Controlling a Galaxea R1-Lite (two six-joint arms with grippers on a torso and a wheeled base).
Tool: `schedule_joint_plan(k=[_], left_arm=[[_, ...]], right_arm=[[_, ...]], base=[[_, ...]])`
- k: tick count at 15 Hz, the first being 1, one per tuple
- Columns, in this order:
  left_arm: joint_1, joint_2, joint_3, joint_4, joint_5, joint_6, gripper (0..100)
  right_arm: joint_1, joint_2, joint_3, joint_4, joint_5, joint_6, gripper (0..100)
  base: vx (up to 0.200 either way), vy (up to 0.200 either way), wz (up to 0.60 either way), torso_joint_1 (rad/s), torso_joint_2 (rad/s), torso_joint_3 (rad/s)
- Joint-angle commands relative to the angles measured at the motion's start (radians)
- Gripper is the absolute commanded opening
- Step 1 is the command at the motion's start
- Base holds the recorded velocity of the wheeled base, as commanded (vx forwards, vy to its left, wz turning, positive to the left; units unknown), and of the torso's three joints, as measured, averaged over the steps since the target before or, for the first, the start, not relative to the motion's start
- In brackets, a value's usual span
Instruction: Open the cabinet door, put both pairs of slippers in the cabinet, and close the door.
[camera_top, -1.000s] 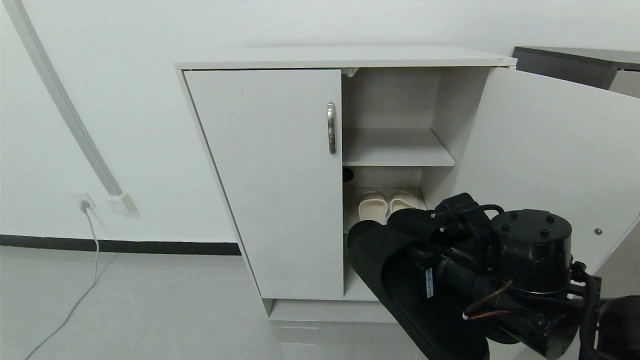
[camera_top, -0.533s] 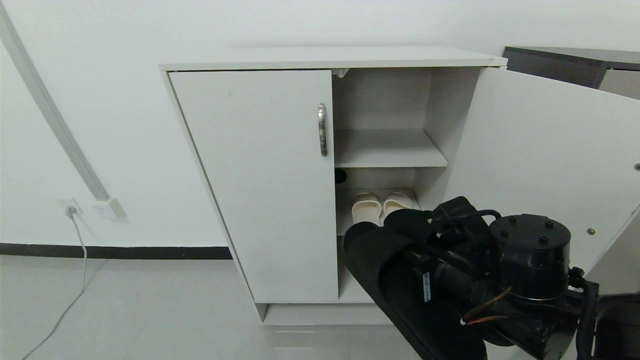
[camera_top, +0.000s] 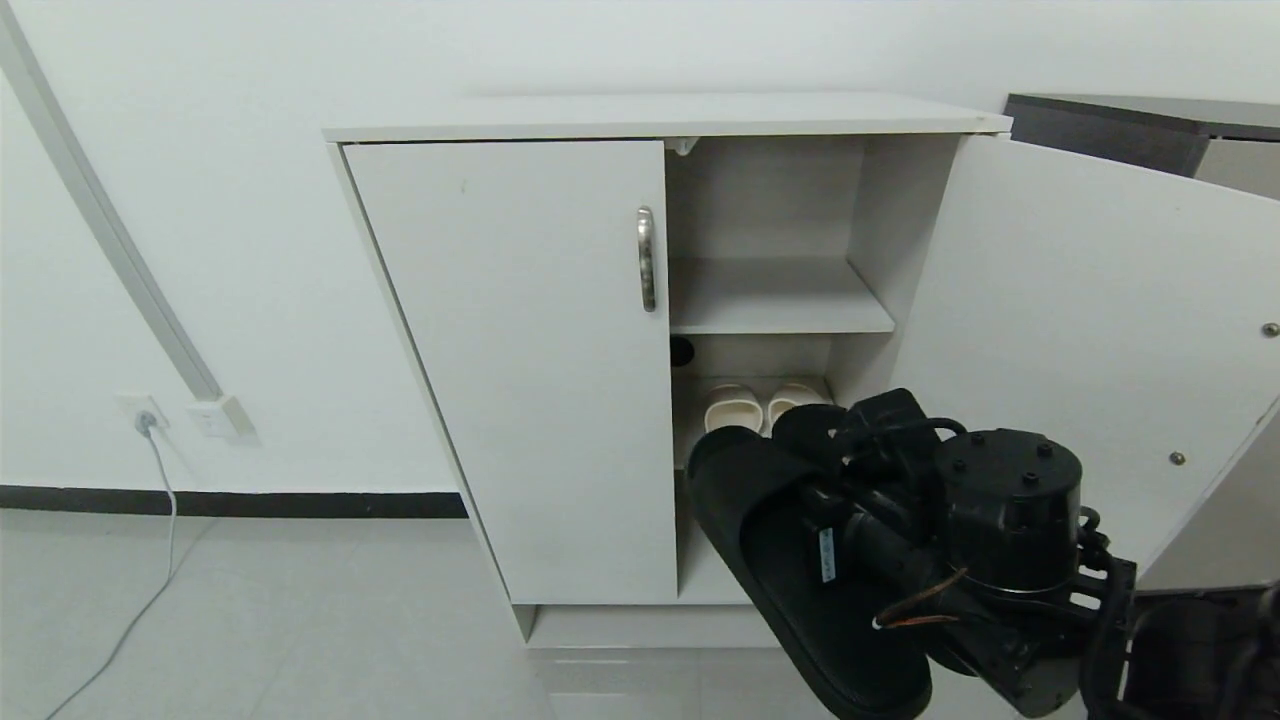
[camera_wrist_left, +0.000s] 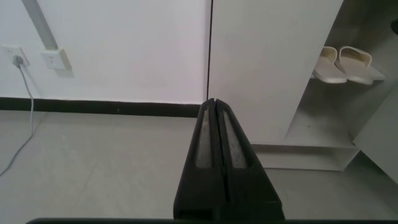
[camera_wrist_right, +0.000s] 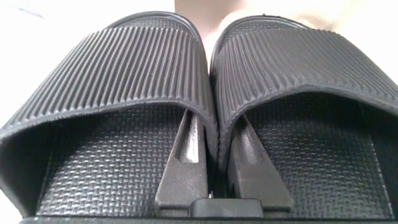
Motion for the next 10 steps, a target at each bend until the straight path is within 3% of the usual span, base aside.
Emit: schedule_joint_plan(k=[1,3,7,10], left_arm=[[0.0,0.001,0.0,0.0,0.0,-0.001,0],[0.0,0.001,0.0,0.0,0.0,0.001,0],[0.0,0.001,0.0,0.0,-0.001,0.002,0],[0.0,0.001,0.0,0.0,-0.001,0.002,0]], right_arm=[[0.013,0.074,-0.068,0.003,-0.068,0.011,0],[0.019,0.091,-0.127,0.04,-0.101,0.049,0],[0.019,0.081,-0.392,0.503,-0.184,0.279,0],[0.02,0.085,-0.525,0.648,-0.21,0.31,0]], base=[[0.0,0.0,0.0,0.0,0.0,0.0],[0.0,0.0,0.0,0.0,0.0,0.0],[0.0,0.0,0.0,0.0,0.0,0.0],[0.0,0.0,0.0,0.0,0.0,0.0]])
